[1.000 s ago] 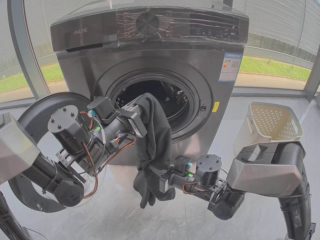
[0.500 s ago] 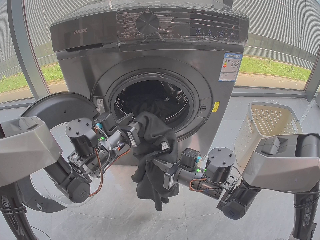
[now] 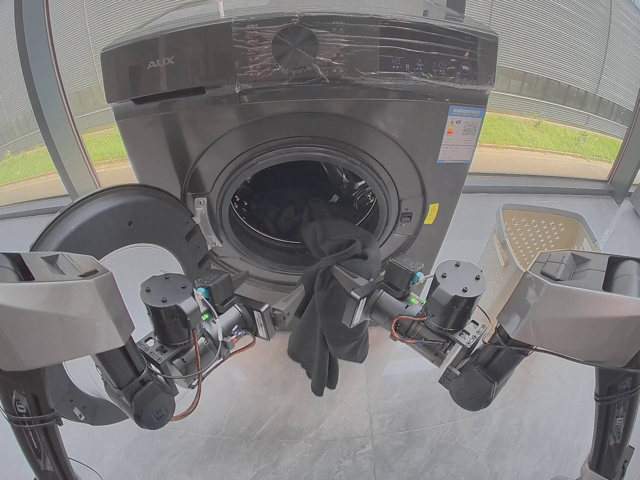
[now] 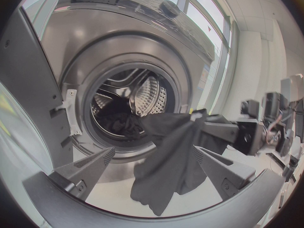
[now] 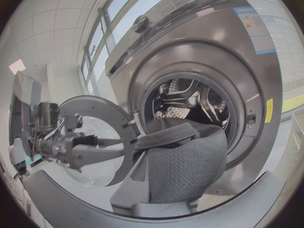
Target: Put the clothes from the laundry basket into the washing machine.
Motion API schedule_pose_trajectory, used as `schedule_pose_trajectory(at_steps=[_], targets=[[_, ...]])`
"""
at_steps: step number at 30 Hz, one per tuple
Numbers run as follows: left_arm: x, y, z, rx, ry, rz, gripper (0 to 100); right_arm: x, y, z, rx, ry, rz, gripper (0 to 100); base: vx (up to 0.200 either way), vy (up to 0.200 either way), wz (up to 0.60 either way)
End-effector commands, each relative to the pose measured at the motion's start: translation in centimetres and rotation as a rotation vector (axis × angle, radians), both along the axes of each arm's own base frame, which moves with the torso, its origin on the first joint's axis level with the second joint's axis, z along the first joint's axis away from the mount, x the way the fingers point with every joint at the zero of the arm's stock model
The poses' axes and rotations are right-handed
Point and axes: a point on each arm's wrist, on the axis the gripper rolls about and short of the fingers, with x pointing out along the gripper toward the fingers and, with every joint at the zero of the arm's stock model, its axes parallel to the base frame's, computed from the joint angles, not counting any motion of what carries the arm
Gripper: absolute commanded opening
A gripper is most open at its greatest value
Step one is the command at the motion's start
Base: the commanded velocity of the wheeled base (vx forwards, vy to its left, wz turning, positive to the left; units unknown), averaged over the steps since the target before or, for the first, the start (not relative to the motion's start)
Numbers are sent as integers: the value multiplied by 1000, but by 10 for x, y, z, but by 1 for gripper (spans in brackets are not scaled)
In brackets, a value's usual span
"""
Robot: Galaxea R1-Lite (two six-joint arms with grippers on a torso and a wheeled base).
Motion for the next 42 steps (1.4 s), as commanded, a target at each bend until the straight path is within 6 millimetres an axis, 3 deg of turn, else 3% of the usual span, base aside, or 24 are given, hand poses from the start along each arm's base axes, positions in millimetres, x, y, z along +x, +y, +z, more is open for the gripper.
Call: schedule_pose_trajectory(at_steps=[1,5,8,15,21,22,31,35,36,41,42], targets=[[-14,-7,-16,56,51,-63,100,8,3,4,20,-21,-10,0,0,0,0],[-25,-19,-34,106,95,-151,100,11,10,8,34,-37,-8,0,0,0,0],[-22,-27,-39,109,96,-166,100,8,14,8,36,-38,-2,0,0,0,0],[4,-41,-52,88,66,-156,100,-2,21,13,46,-49,29,0,0,0,0],[19,-46,-48,53,21,-140,100,-8,24,11,40,-42,44,0,0,0,0],[21,-43,-47,52,20,-131,0,-8,24,11,42,-41,44,0,0,0,0],[27,-37,-43,43,5,-88,0,-4,19,9,35,-31,24,0,0,0,0],[27,-33,-30,19,-18,-71,0,-5,13,0,11,-3,4,0,0,0,0],[27,-32,-27,13,-25,-71,0,-5,12,-2,4,5,3,100,0,0,0],[27,-28,-15,-3,-51,-60,0,-3,-2,-6,-13,33,-48,100,0,0,0],[28,-24,-9,-12,-65,-50,0,-8,-13,-13,-50,66,-64,100,0,0,0]])
